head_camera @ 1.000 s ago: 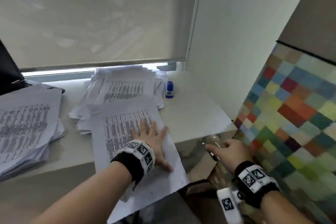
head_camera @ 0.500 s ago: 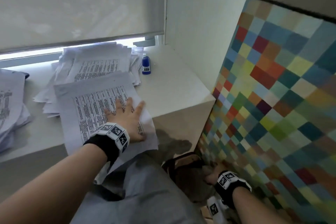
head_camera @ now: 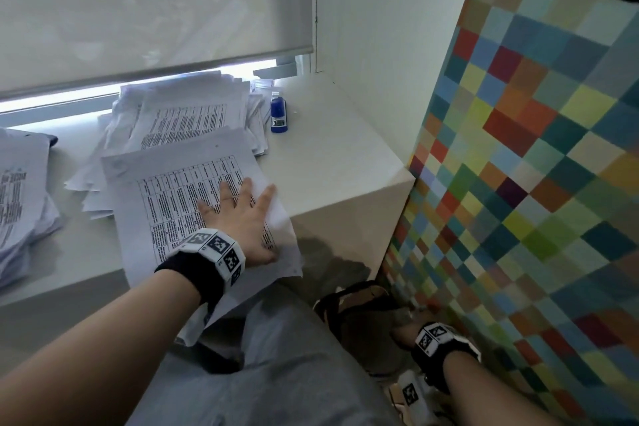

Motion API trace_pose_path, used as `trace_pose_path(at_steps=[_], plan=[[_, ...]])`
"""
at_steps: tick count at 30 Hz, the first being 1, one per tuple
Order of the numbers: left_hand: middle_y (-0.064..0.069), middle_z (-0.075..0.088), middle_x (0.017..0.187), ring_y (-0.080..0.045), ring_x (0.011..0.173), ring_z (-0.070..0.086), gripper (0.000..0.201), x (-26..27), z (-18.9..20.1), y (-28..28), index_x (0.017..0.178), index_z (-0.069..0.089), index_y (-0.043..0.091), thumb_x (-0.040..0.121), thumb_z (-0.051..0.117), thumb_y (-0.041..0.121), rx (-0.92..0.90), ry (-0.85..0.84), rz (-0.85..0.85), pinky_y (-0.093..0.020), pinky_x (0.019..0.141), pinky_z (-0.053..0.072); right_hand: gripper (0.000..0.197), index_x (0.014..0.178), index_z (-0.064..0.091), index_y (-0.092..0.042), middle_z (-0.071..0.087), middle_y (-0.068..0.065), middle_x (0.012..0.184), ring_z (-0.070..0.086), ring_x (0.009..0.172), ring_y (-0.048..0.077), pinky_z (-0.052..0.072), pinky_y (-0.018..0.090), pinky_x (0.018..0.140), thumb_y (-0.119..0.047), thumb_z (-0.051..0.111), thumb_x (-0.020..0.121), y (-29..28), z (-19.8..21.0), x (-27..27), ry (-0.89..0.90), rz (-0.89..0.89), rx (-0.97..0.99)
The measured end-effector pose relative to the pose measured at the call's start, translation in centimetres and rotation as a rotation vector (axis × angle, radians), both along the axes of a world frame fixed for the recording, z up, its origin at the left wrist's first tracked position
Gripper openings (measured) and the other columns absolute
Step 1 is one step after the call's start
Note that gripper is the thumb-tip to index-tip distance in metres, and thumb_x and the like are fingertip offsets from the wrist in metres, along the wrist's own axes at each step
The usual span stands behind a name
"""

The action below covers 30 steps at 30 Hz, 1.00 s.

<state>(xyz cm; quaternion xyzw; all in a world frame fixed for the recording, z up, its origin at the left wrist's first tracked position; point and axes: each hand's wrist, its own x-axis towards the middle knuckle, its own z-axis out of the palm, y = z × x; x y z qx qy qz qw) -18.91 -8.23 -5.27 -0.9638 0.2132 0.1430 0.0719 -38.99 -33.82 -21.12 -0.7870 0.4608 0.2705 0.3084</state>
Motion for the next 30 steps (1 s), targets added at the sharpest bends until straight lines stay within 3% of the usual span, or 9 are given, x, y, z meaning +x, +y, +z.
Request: trace_pose_path(at_steps=[6,10,13,16,19,22,26,28,30], plan=[[-0.006,-0.019,0.161,-0.042,0.146,-0.017,0.123,-0.2,0.0,0.1,0.148,-0.020,0.038,0.069,0.068,0.069,-0.013,-0.009,-0.003,-0.073,0.110,0.001,0.107,0.143,0.037,-0.015,0.049,0.009,0.139,0.055,0.115,0.030,0.049,0.036,0.094,-0.075,0.065,0.059,-0.2,1.6,0.8,-0.071,0.021,-0.012],[-0.006,-0.019,0.161,-0.043,0.146,-0.017,0.123,-0.1,-0.1,0.2,0.148,-0.020,0.038,0.068,0.068,0.069,-0.020,-0.015,-0.008,-0.073,0.109,0.001,0.070,0.127,0.053,-0.009,0.061,0.010,0.109,0.060,0.092,0.028,0.052,0.036,0.087,-0.066,0.044,0.086,-0.2,3.1,1.9,-0.080,-0.060,0.038],[-0.006,-0.018,0.161,-0.043,0.146,-0.016,0.123,-0.1,-0.2,0.2,0.148,-0.020,0.038,0.068,0.067,0.071,-0.022,-0.022,-0.012,-0.073,0.109,0.002,0.053,0.112,0.059,-0.011,0.063,0.007,0.097,0.062,0.091,0.029,0.053,0.038,0.086,-0.056,0.053,0.086,-0.2,4.5,2.6,-0.157,-0.121,0.115],[-0.006,-0.018,0.161,-0.043,0.146,-0.015,0.124,-0.1,-0.4,0.2,0.148,-0.020,0.038,0.067,0.067,0.071,-0.022,-0.031,-0.012,-0.073,0.109,0.002,0.061,0.111,0.060,-0.013,0.065,0.012,0.107,0.064,0.093,0.028,0.052,0.029,0.072,-0.059,0.064,0.071,-0.7,4.9,3.1,-0.081,0.002,0.090],[-0.006,-0.018,0.161,-0.043,0.146,-0.015,0.124,-0.1,-0.5,0.3,0.148,-0.021,0.038,0.067,0.067,0.072,-0.020,-0.035,-0.012,-0.073,0.110,0.003,0.063,0.109,0.060,-0.009,0.063,0.009,0.100,0.064,0.092,0.025,0.050,0.027,0.070,-0.054,0.070,0.067,-0.9,5.0,3.2,-0.030,0.082,0.056],[-0.006,-0.018,0.161,-0.044,0.146,-0.015,0.124,-0.1,-0.4,0.2,0.148,-0.021,0.038,0.067,0.067,0.072,-0.022,-0.033,-0.011,-0.073,0.110,0.003,0.085,0.126,0.049,-0.004,0.062,0.009,0.104,0.060,0.079,0.022,0.046,0.026,0.059,-0.059,0.073,0.066,-0.6,5.7,2.4,-0.056,0.044,0.005],[-0.006,-0.018,0.161,-0.044,0.146,-0.015,0.124,-0.2,-0.3,0.3,0.148,-0.021,0.038,0.067,0.067,0.073,-0.017,-0.029,-0.015,-0.073,0.110,0.004,0.114,0.136,0.043,-0.004,0.060,0.009,0.108,0.058,0.080,0.025,0.047,0.026,0.062,-0.078,0.067,0.054,-0.2,6.3,1.6,-0.079,0.041,-0.066],[-0.006,-0.017,0.161,-0.044,0.146,-0.014,0.124,-0.2,-0.2,0.3,0.148,-0.021,0.038,0.067,0.066,0.073,-0.018,-0.026,-0.016,-0.073,0.110,0.005,0.109,0.134,0.046,-0.006,0.062,0.010,0.108,0.057,0.076,0.023,0.045,0.024,0.058,-0.082,0.061,0.057,0.1,7.4,1.6,-0.098,0.038,-0.074],[-0.006,-0.017,0.161,-0.044,0.146,-0.014,0.125,-0.2,0.0,0.2,0.148,-0.020,0.038,0.066,0.066,0.075,-0.010,-0.019,-0.019,-0.073,0.110,0.007,0.103,0.124,0.055,-0.010,0.064,0.009,0.108,0.061,0.083,0.025,0.050,0.027,0.066,-0.087,0.055,0.056,0.2,8.7,2.0,-0.144,0.032,-0.073]])
